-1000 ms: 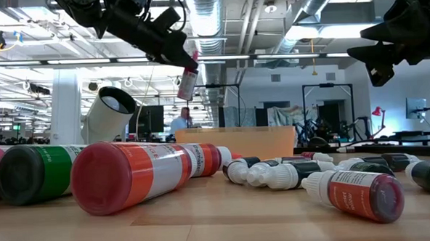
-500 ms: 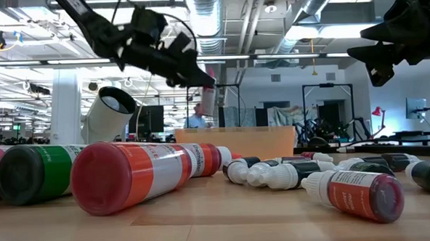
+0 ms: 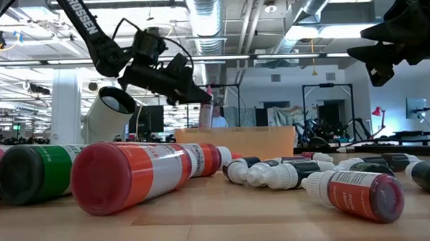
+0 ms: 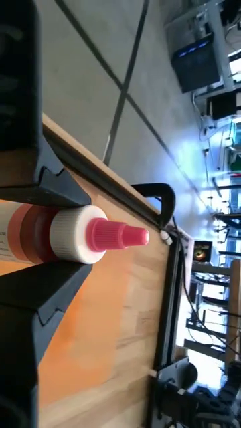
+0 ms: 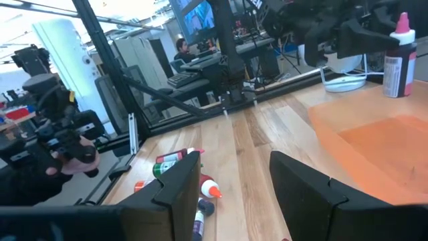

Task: Pick & Place food coloring
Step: Put the large pink food coloring bottle into the orange bin

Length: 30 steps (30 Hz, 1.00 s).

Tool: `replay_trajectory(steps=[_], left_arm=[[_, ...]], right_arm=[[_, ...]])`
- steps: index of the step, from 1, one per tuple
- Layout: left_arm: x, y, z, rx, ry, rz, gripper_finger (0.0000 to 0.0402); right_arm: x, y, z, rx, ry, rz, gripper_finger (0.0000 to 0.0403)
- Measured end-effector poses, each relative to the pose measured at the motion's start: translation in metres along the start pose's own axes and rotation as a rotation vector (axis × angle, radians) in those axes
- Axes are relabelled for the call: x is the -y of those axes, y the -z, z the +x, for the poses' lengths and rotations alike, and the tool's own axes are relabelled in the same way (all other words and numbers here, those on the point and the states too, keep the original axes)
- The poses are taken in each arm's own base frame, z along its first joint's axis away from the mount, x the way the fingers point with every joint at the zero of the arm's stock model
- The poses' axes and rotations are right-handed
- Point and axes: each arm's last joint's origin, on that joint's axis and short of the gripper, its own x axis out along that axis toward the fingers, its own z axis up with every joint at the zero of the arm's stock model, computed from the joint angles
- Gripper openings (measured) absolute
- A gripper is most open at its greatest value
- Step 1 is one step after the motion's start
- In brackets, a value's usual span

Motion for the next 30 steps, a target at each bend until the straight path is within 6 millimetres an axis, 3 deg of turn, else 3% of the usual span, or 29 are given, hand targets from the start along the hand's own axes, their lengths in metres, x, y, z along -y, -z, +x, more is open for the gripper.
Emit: replay_trajectory(steps=[8, 20, 30], left_arm=[[-0.005, 0.004, -0.002, -0.025, 0.012, 0.019, 0.0115], [-0.006, 0.024, 0.013, -0.009, 0.028, 0.034, 0.0115], [-0.009, 0.028, 0.014, -0.028, -0.088, 0.026, 0.0115]], right_arm=[[0.000, 0.000, 0.000, 0.000, 0.000, 0.000, 0.0173], [0.000, 0.000, 0.000, -0.001, 0.000, 0.001, 0.0173], [0.000, 0.000, 0.000, -0.001, 0.000, 0.001, 0.0173]])
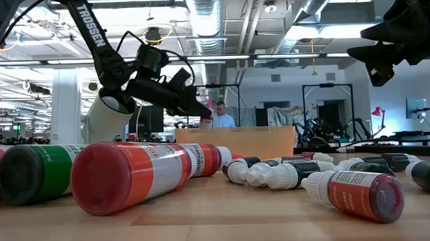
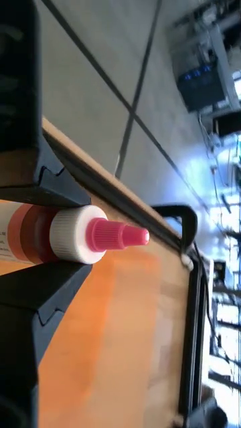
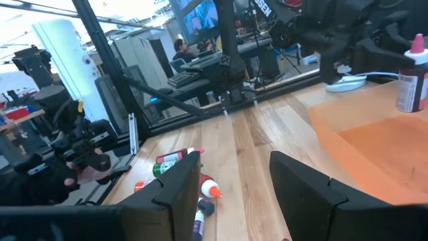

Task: Pick & Place food coloring
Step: Put the large pink food coloring bottle into the orange bin

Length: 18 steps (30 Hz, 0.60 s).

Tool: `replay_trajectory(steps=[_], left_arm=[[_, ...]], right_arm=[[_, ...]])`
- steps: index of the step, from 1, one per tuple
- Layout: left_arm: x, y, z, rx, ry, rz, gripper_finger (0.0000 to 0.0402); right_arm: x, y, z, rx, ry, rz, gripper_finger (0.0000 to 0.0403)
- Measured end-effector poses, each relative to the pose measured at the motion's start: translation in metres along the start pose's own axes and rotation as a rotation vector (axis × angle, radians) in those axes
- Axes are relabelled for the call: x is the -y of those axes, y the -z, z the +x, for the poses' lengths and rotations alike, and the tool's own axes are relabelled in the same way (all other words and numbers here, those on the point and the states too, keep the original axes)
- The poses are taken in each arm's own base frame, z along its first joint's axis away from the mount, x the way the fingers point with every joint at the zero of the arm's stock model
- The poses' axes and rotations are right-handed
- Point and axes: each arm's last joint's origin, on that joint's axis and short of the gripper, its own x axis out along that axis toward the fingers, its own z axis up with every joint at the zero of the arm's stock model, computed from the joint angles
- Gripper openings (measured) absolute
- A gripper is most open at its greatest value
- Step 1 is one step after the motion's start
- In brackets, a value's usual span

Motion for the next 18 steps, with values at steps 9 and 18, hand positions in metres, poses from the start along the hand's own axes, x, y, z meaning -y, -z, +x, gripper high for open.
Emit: replay_trajectory(steps=[9, 18], left_arm=[[0.012, -0.002, 0.003, -0.017, -0.113, 0.003, 0.0115], [0.027, -0.004, 0.005, -0.019, -0.174, -0.027, 0.0115]], right_arm=[[0.000, 0.000, 0.000, 0.000, 0.000, 0.000, 0.0173], [0.000, 0.000, 0.000, 0.000, 0.000, 0.000, 0.0173]])
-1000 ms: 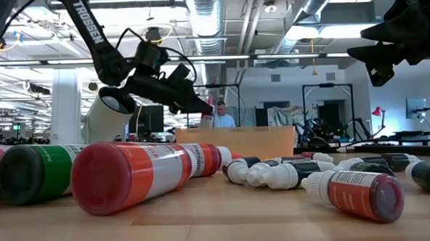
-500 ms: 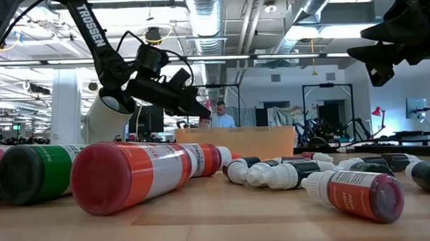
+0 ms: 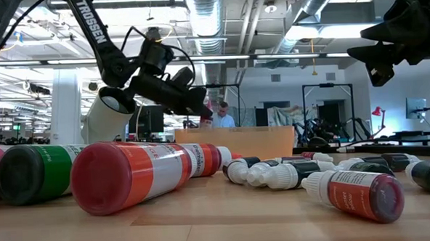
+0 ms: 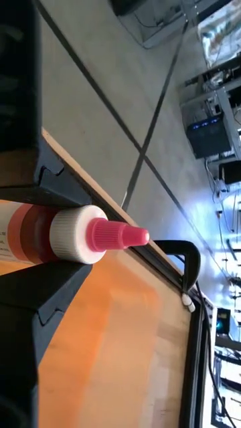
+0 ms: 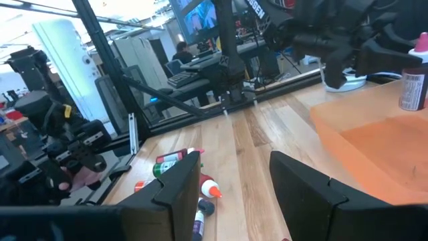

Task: Pick & Place food coloring
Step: Put the large pink food coloring bottle into the orange bin

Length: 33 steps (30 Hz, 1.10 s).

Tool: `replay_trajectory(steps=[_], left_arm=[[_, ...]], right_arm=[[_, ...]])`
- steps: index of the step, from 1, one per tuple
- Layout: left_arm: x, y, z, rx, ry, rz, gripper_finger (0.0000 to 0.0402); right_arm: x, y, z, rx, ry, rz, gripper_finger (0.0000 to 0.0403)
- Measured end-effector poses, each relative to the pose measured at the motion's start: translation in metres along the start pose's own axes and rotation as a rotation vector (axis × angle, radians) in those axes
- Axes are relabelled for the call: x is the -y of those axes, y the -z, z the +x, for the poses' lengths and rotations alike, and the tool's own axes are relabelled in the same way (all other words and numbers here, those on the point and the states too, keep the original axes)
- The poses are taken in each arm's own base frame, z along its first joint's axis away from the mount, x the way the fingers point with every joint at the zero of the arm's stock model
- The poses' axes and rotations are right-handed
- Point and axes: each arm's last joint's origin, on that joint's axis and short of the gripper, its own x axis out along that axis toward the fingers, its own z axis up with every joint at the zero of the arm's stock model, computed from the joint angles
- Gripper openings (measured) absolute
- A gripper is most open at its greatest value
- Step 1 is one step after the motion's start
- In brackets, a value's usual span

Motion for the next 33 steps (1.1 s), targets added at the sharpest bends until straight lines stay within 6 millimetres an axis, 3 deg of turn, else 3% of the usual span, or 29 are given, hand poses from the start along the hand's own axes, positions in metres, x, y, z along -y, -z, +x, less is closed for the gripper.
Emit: replay_trajectory(steps=[11, 33], left_arm=[[0.021, -0.007, -0.002, 0.048, -0.040, -0.101, 0.0115], [0.018, 0.008, -0.003, -0.097, -0.181, -0.149, 0.0115]], right_arm=[[0.000, 0.000, 0.000, 0.000, 0.000, 0.000, 0.0173], [0.000, 0.000, 0.000, 0.001, 0.001, 0.002, 0.0173]])
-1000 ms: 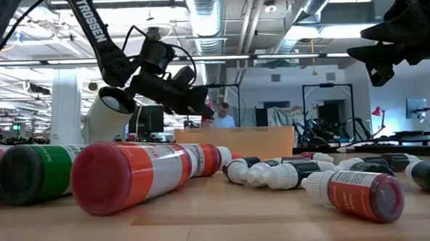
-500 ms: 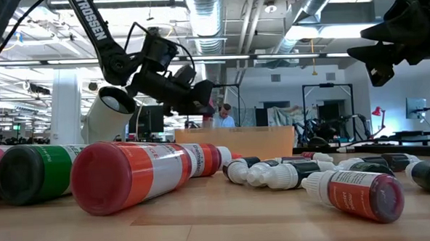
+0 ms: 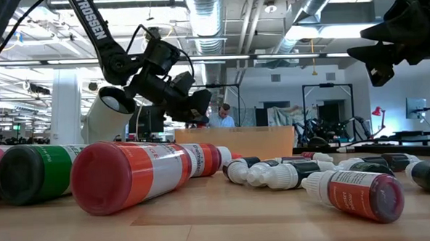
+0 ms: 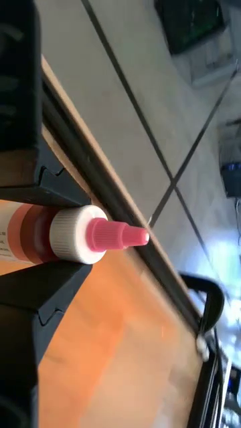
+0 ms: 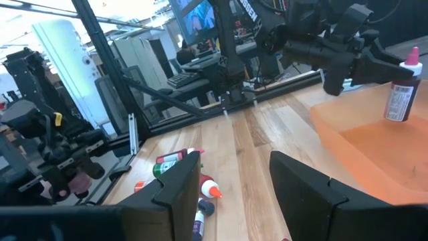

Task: Pick & Place food coloring
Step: Put the large pink food coloring bottle into the orange bin

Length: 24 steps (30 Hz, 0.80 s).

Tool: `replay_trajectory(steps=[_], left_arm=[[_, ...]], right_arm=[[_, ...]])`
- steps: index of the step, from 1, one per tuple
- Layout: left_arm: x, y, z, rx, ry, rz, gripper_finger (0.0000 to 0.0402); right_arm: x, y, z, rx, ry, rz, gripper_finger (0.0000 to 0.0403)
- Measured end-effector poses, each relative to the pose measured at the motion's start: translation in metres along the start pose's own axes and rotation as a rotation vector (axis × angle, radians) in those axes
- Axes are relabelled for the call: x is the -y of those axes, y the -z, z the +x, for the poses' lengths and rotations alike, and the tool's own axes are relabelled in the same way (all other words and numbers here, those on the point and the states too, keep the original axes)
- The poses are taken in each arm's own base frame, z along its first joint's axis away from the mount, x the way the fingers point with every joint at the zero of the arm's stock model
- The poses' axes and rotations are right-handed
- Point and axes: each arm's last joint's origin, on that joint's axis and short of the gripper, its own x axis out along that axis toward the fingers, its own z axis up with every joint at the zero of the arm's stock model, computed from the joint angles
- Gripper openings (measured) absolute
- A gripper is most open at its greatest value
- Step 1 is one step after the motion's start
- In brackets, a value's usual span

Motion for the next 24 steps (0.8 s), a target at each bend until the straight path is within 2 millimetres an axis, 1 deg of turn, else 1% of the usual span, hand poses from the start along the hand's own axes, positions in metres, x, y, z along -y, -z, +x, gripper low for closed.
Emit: replay_trajectory(steps=[4, 16, 21, 24], left_arm=[[-0.002, 0.000, 0.000, 0.004, -0.047, 0.000, 0.0115], [-0.002, 0.004, 0.000, -0.038, -0.059, 0.010, 0.0115], [0.000, 0.019, 0.013, -0.009, -0.064, -0.048, 0.0115], [0.007, 0.030, 0.020, 0.039, -0.060, -0.061, 0.0115]], right_arm=[[0.000, 0.000, 0.000, 0.000, 0.000, 0.000, 0.0173], [0.000, 0.000, 0.000, 0.000, 0.000, 0.000, 0.0173], [0.000, 0.000, 0.000, 0.000, 0.000, 0.009, 0.0173], [0.000, 0.000, 0.000, 0.000, -0.001, 0.016, 0.0173]])
